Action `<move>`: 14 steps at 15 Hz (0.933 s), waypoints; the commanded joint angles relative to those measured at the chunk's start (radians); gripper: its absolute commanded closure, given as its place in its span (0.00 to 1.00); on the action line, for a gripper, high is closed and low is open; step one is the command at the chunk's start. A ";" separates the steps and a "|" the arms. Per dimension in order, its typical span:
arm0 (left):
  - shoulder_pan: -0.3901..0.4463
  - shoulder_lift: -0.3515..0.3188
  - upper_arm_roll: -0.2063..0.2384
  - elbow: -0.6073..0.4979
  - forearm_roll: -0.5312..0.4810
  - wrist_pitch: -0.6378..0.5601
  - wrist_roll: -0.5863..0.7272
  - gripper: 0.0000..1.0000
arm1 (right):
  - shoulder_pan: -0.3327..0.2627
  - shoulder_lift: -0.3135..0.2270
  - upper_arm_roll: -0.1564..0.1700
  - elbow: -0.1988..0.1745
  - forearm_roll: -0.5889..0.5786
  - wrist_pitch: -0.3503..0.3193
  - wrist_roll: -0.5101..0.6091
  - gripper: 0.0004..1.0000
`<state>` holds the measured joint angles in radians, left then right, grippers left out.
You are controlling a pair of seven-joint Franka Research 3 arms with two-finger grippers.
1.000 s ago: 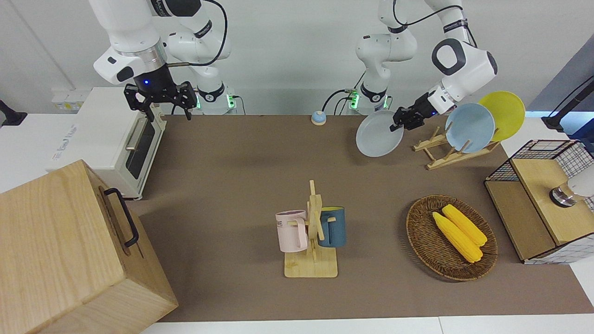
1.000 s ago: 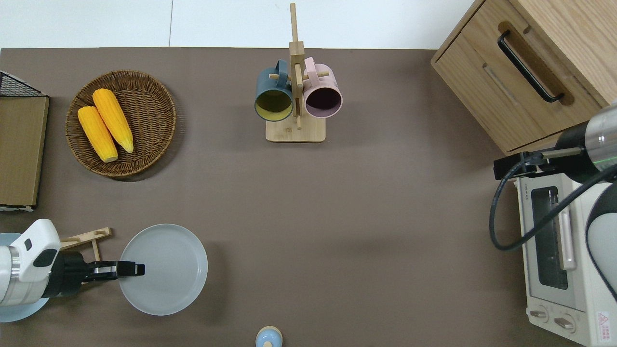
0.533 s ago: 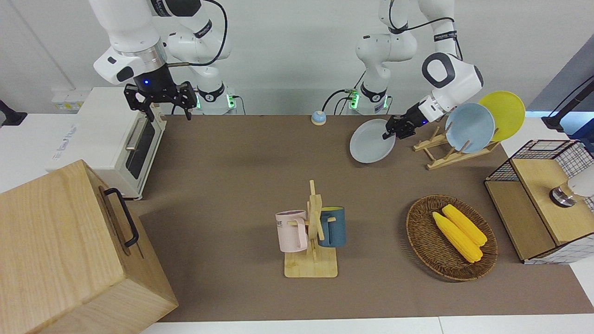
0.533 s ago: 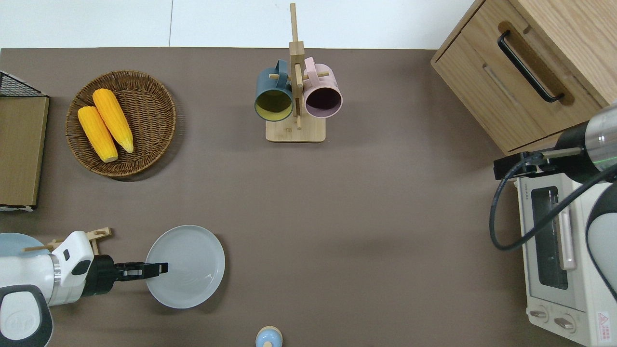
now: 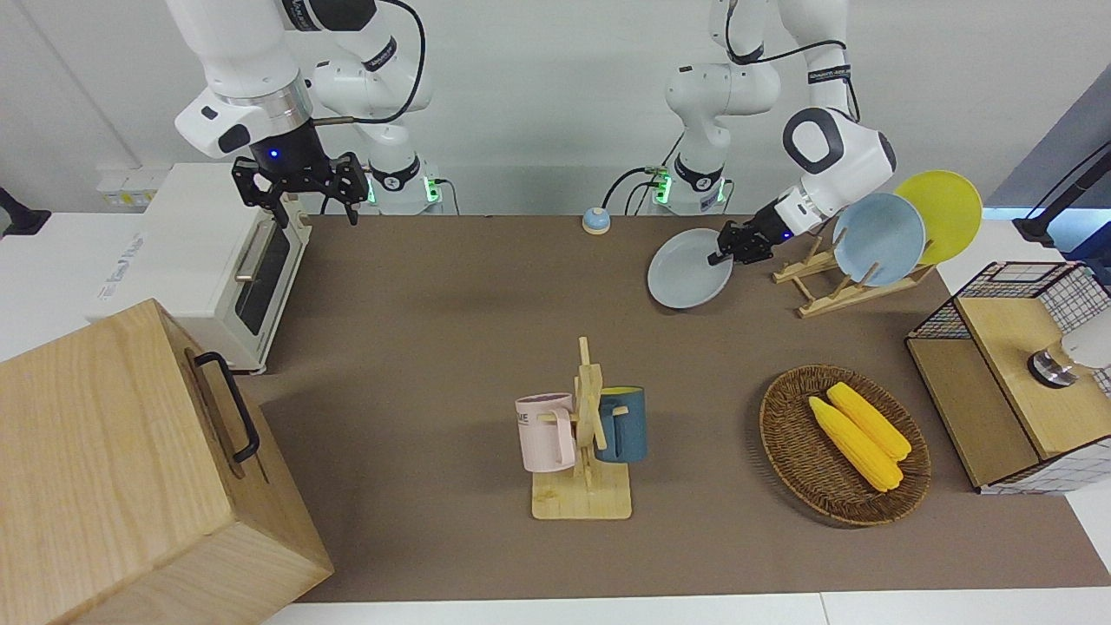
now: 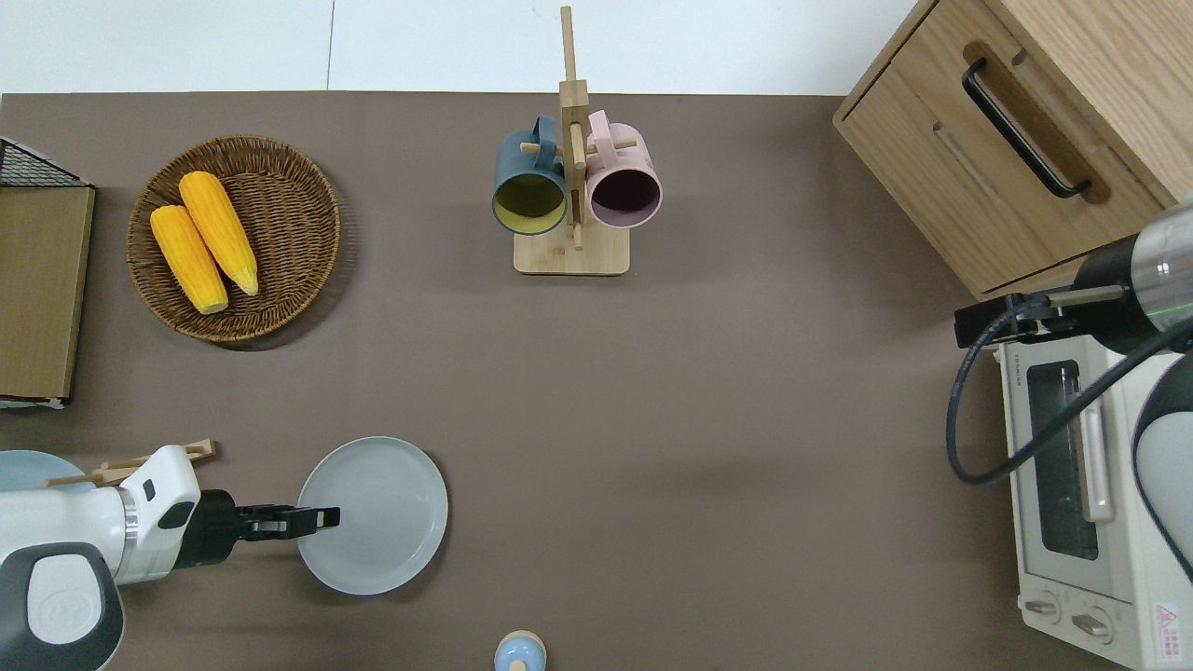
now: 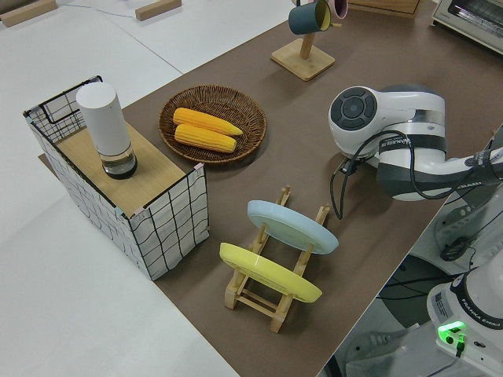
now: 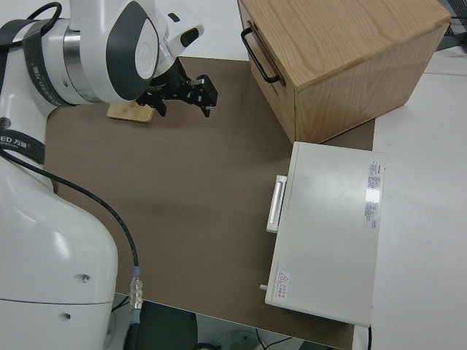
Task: Pick gray plate from low plate rack and place it on table with left arm
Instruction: 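Lower the gray plate flat onto the table and open the left gripper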
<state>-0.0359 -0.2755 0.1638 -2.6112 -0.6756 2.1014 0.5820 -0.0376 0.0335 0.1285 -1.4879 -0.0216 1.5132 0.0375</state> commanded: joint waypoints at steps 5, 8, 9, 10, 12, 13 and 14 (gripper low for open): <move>-0.015 -0.024 -0.006 0.019 0.046 0.023 -0.025 0.00 | -0.022 0.009 0.020 0.020 -0.003 -0.016 0.013 0.02; -0.016 -0.047 -0.045 0.071 0.177 0.017 -0.164 0.00 | -0.022 0.009 0.020 0.020 -0.003 -0.016 0.013 0.02; -0.016 -0.059 -0.082 0.095 0.232 0.011 -0.244 0.00 | -0.022 0.009 0.020 0.021 -0.003 -0.016 0.015 0.02; -0.015 -0.066 -0.111 0.120 0.285 0.002 -0.317 0.00 | -0.022 0.009 0.020 0.020 -0.003 -0.016 0.013 0.02; -0.015 -0.083 -0.165 0.170 0.391 -0.032 -0.460 0.00 | -0.022 0.009 0.020 0.020 -0.003 -0.016 0.013 0.02; -0.013 -0.085 -0.182 0.209 0.434 -0.075 -0.516 0.00 | -0.022 0.009 0.020 0.020 -0.003 -0.016 0.013 0.02; -0.013 -0.085 -0.188 0.261 0.477 -0.140 -0.553 0.00 | -0.022 0.009 0.020 0.020 -0.003 -0.016 0.013 0.02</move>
<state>-0.0395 -0.3444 0.0046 -2.4564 -0.3241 2.0860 0.1771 -0.0376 0.0335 0.1285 -1.4878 -0.0216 1.5132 0.0375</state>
